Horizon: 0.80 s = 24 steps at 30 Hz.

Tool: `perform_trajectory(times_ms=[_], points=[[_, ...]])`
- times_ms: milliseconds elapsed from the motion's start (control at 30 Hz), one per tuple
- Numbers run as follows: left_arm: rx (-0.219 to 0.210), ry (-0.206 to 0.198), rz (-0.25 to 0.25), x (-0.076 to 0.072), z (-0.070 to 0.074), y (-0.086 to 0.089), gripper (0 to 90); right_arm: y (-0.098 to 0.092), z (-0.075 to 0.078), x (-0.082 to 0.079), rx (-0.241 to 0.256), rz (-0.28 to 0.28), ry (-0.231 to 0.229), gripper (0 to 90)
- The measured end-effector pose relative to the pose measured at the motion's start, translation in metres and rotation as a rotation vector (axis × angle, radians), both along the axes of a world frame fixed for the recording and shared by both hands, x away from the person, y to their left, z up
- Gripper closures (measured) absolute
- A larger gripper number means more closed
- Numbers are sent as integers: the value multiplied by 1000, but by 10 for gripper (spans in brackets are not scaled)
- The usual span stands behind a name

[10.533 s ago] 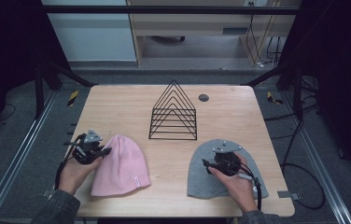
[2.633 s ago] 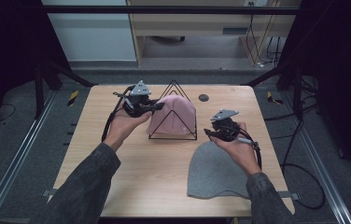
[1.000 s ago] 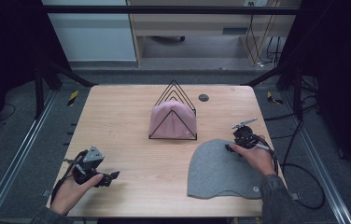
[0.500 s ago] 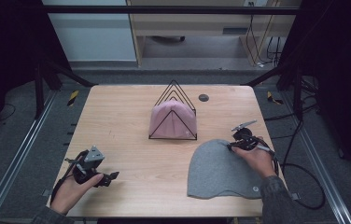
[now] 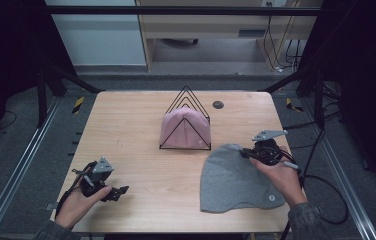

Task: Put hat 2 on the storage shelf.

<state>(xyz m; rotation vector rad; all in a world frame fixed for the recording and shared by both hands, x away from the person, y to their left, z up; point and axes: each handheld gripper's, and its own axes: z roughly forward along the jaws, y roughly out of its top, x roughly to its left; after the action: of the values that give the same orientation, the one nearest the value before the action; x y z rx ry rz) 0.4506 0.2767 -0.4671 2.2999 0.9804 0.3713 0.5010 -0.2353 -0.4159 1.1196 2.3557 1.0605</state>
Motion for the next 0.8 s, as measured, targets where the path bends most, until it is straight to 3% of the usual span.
perform_trajectory(times_ms=[133, 367, 800], points=[[-4, 3, -4, 0, 0, -1, 86, 17, 22, -14, 24, 67, -68, 857], [-9, 10, -22, -1, -1, -5, 83, 45, 52, -31, 71, 147, -145, 858], [-10, 10, -37, -2, 0, -6, 82, 87, 88, -34, 108, 259, -226, 858]])
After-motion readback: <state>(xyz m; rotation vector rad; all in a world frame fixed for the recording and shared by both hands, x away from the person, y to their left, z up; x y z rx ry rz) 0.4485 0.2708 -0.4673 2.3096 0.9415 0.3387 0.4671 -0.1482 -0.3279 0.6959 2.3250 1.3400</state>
